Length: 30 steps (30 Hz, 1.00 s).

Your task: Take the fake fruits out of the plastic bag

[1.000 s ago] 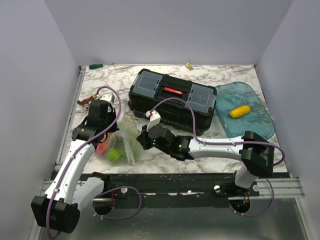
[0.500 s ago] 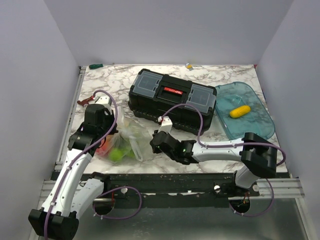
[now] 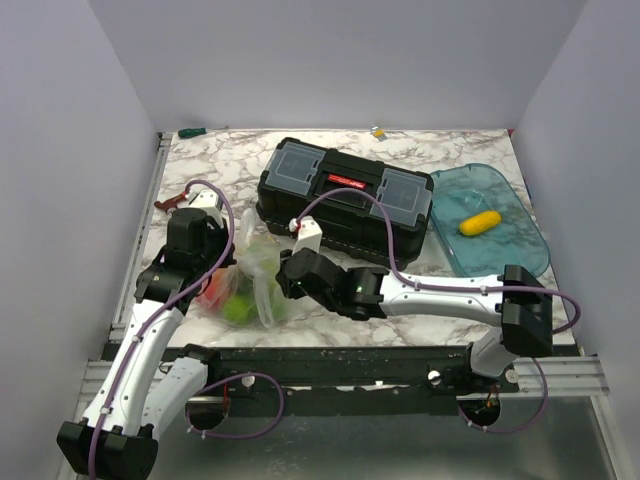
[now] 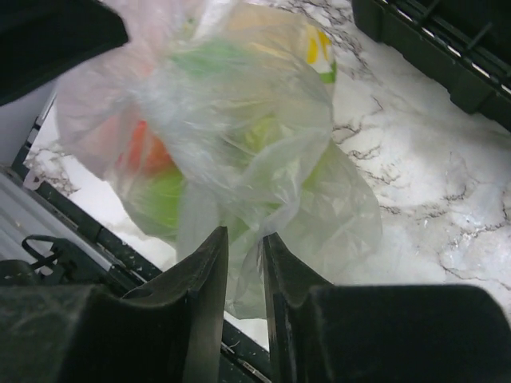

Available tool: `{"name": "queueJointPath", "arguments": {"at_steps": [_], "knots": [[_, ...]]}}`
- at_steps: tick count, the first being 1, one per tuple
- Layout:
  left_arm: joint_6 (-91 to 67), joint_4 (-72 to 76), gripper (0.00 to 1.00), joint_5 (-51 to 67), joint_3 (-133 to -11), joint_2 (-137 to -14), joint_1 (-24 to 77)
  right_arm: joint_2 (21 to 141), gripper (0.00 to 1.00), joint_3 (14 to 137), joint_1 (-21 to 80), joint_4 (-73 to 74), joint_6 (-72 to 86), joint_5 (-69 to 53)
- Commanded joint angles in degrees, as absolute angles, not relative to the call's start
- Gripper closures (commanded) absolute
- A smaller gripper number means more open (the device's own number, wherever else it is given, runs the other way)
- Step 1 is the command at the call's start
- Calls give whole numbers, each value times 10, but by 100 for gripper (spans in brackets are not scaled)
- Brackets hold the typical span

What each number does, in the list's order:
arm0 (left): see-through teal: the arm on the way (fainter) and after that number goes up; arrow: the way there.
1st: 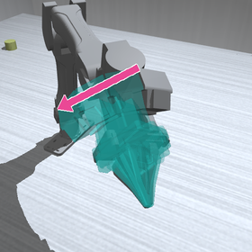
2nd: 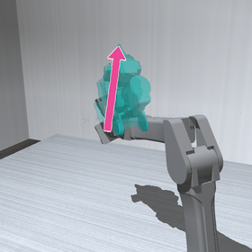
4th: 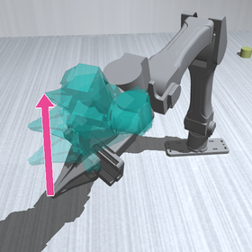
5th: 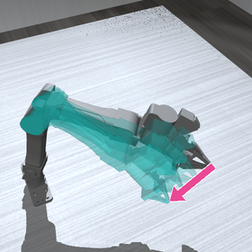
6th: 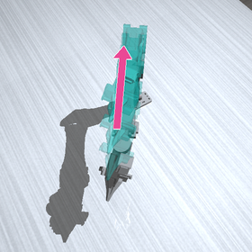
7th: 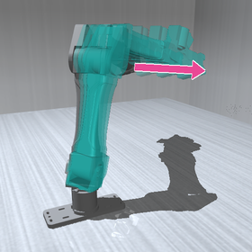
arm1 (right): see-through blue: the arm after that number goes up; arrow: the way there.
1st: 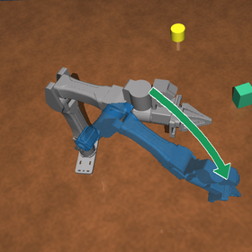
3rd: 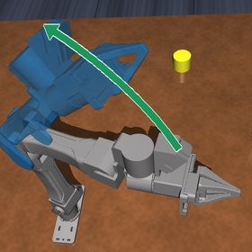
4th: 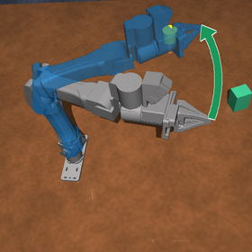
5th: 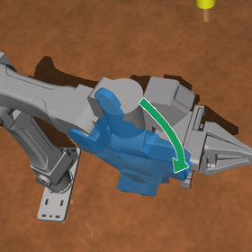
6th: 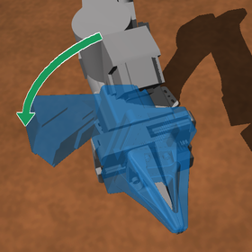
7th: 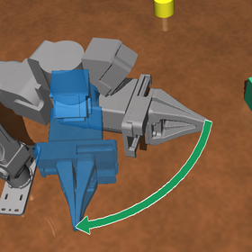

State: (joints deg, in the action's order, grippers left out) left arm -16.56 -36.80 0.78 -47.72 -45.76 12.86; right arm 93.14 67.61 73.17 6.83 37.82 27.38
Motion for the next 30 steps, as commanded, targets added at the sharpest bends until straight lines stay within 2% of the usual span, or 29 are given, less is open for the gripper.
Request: {"name": "queueJointPath", "arguments": {"at_steps": [1,10,14,19,24,30], "knots": [[-170,-357,100,31,-480,-455,128,941,68,733,752,132,359,314],[-170,-352,100,44,-479,-451,129,951,23,773,754,138,358,333],[-171,-353,100,32,-477,-453,128,983,13,829,754,152,356,322],[-172,-353,100,30,-477,-449,128,1018,14,856,754,135,406,359],[-172,-354,100,39,-481,-448,128,1037,21,842,754,121,506,409],[-172,-350,100,36,-474,-441,128,1063,22,852,754,116,506,418]]}}
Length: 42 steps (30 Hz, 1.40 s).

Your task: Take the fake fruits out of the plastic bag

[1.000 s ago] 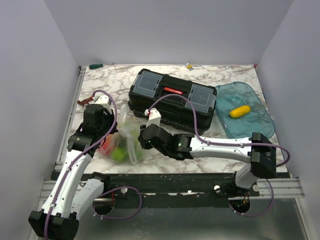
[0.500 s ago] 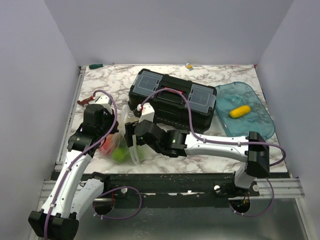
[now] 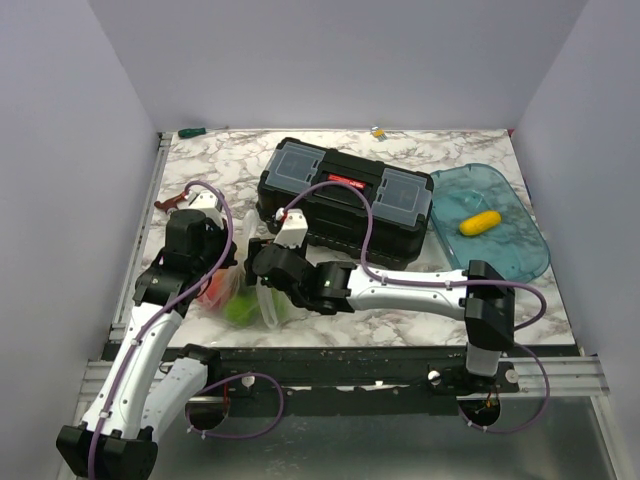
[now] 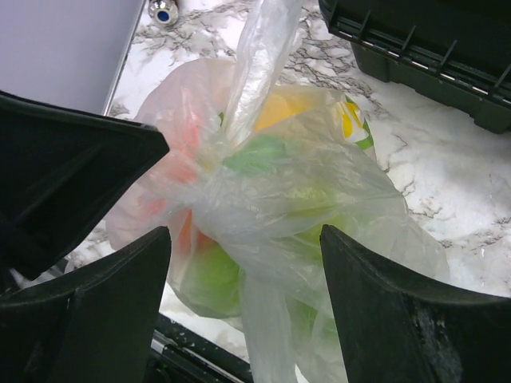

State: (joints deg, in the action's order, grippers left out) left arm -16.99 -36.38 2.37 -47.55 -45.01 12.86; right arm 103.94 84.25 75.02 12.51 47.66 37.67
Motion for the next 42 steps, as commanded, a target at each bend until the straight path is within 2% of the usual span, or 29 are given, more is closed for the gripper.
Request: {"name": "queueJointPath", "arguments": {"at_steps": [1,14,21,25,27,42], "knots": [[-171,-351,100,40,-477,-443,128,1069,22,853,754,112,503,420],[-173,-346,100,46,-473,-441,128,1085,23,837,735,53,468,422],[-173,-348,100,49,-478,-446,128,1080,31,813,730,12,454,416],[-173,-345,100,47,-475,-443,128,1092,40,824,728,12,448,418],[-173,-346,100,47,-477,-448,128,1098,51,829,727,12,441,417],[-177,-349,100,31,-481,-454,129,1091,93,809,727,21,442,413]]}}
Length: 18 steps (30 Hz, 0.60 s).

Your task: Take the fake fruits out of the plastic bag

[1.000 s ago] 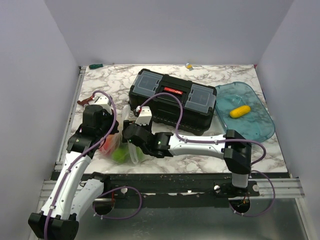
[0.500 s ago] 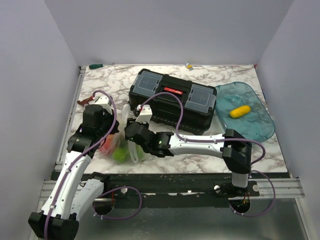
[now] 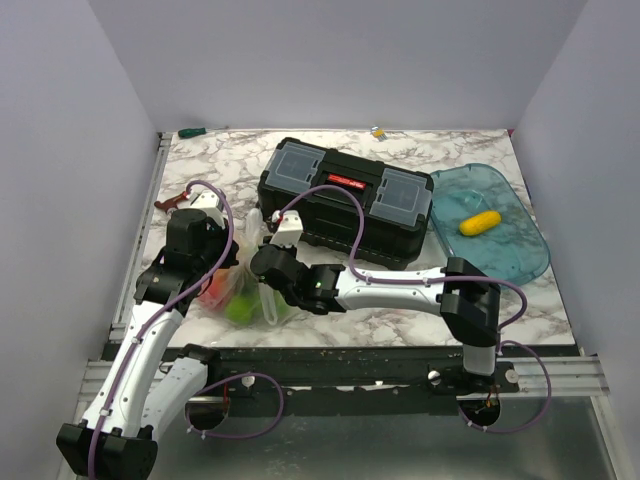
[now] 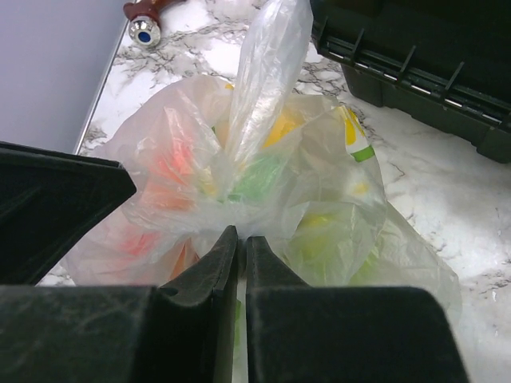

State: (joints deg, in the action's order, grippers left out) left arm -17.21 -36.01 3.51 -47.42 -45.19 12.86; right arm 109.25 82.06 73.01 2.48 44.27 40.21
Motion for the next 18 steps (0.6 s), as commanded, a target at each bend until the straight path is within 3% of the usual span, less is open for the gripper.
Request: {"name": "queueJointPath", "arguments": {"at_steps": [1,11,14,18], "knots": [[-178,-350,100,29,-481,-454,127,1087,94,806,727,21,444,416],[-189,-361,100,-27,-481,-440,123,1042,96,752,727,29,450,435],[-168,-336,100,80,-471,-438,123,1032,96,740,727,19,441,425],[-160,-309,59,172,-460,-447,124,1025,96,738,727,6,427,403]]}}
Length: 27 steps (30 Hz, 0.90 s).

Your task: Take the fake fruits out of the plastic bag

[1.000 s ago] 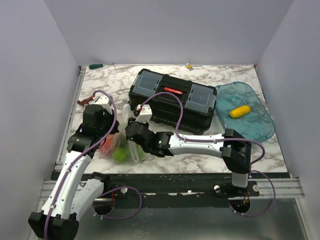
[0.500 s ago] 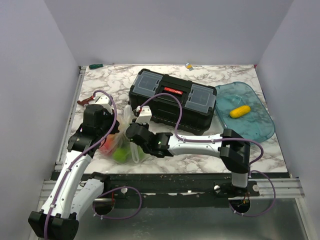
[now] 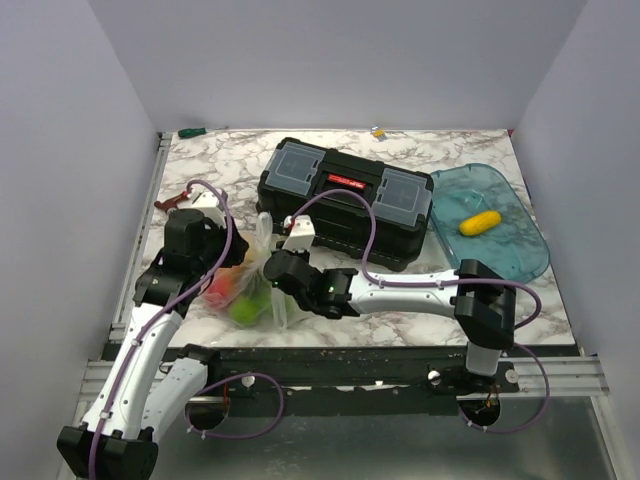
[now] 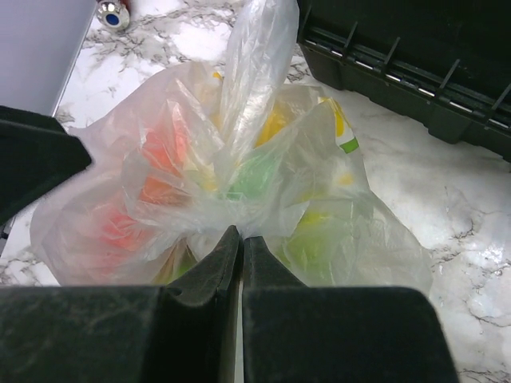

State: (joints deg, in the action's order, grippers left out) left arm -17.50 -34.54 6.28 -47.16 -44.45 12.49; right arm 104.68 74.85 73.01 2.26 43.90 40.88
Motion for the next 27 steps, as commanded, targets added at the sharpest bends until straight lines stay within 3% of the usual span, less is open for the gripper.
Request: {"name": "queueJointPath", "arguments": {"at_steps": [1,4,10,13,19,23,25,27], "knots": [[-160,-307,49,175,-456,-452,125,1022,95,736,727,6,426,397],[-160,-320,19,174,-461,-483,129,1012,96,724,727,-35,416,378],[-157,-349,21,182,-480,-551,134,1000,96,715,727,-60,411,371],[-153,-344,28,199,-477,-551,134,998,96,719,727,-59,408,373],[-148,-344,78,194,-480,-538,134,996,95,719,727,-56,403,369],[-147,-340,86,200,-477,-529,134,1000,80,719,728,-55,395,366],[-149,-341,98,190,-478,-524,133,1004,77,725,728,-43,400,374],[-149,-339,99,191,-477,-518,134,1009,71,725,727,-45,401,371]]}}
